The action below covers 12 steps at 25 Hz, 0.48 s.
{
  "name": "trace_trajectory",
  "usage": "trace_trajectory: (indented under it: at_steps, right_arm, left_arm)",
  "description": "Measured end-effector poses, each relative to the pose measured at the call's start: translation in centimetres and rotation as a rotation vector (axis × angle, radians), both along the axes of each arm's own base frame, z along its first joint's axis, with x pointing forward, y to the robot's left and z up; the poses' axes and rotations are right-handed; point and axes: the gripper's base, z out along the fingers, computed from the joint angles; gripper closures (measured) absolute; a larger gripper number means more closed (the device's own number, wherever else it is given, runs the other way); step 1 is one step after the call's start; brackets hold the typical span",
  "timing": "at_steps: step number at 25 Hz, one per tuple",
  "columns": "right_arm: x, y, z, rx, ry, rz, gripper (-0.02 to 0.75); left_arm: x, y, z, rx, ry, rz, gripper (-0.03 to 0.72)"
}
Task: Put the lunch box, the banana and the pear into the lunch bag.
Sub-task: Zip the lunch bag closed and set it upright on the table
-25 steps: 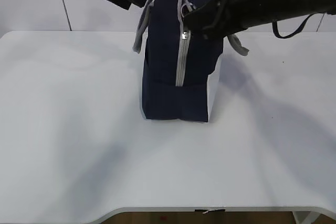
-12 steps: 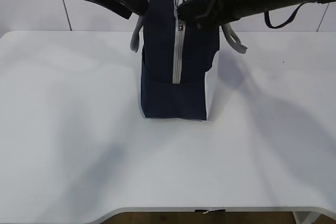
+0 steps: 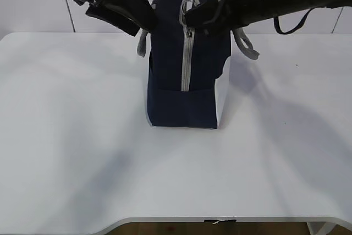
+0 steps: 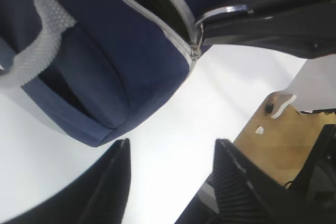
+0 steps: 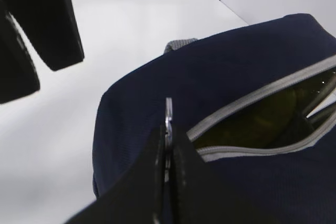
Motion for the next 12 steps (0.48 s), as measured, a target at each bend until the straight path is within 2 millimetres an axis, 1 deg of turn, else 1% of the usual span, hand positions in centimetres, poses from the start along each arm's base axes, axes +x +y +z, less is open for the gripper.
trace_trajectory:
  at_steps: [4,12]
  right_arm:
    - [0.0,0.0,0.0,-0.001,0.0,0.0,0.731]
    - [0.01,0.02,0.04,0.008,0.002,-0.002,0.731]
  left_arm:
    - [-0.12,-0.29,-0.51,-0.04,0.022,-0.005,0.295]
    - [-0.02,-0.23,0.05,-0.071,-0.037,0.032,0.295]
